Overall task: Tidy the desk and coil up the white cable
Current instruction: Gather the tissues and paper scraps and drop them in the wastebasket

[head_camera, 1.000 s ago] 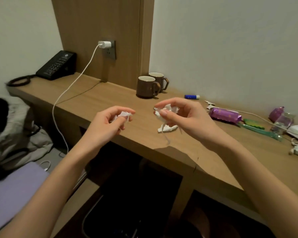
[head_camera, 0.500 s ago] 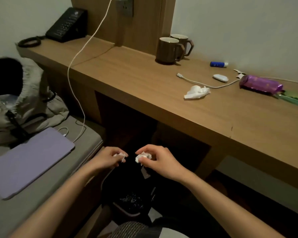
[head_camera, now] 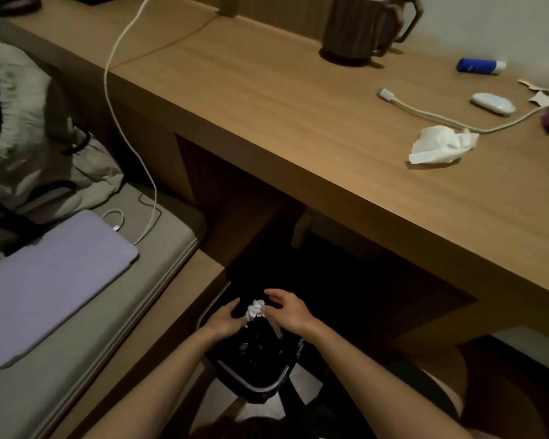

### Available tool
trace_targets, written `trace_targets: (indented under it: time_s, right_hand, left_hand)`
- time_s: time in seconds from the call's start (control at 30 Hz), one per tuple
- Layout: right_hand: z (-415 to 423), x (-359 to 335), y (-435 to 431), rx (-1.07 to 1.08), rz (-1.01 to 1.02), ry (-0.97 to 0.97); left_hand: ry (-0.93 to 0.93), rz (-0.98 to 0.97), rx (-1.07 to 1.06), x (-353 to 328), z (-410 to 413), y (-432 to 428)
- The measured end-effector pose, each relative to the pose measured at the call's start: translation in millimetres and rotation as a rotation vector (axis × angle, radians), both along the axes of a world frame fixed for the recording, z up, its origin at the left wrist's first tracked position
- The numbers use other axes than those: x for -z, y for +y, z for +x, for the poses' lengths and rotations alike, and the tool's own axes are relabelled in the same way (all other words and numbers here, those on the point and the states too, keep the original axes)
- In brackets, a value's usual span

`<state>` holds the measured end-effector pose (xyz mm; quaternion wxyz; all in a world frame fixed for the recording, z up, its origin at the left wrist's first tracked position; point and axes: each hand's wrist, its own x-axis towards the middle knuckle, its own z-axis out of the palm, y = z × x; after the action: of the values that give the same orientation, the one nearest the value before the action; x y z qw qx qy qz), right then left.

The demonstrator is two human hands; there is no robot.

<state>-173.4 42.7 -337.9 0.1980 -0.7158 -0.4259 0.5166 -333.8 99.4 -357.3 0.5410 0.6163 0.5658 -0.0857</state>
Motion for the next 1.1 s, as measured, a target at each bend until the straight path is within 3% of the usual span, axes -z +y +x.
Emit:
trace_targets:
  time_s: [0.23,0.47,0.67,0.83,1.1]
  right_hand:
    - [12.9,-18.6,-1.1,-0.110,0.040,-0.062]
    - [39.5,-131.9,-47.7,-0.247,0.412,-0.135]
    - [57.5,-252.9,-102.0,-0.243,0.730,-0.230]
    - [88.4,-312.7,-124.8,-0.161,0.963,-0.505]
    - [179.9,-322.1,-113.3,0.059,0.763,-0.841]
  left_hand:
    - [-0.056,0.126,0.051,-21.4,-8.7,8.8]
    - [-0.261,0.496,0.106,-127.2,1.4,-12.1]
    - [-0.576,0.717,0.079,-245.3,13.8,-47.0]
    - [-0.743,0.858,0.078,-319.4,51.1,-60.2]
    - [-0.629,0.914,0.289,-325.5,152.7,-37.7]
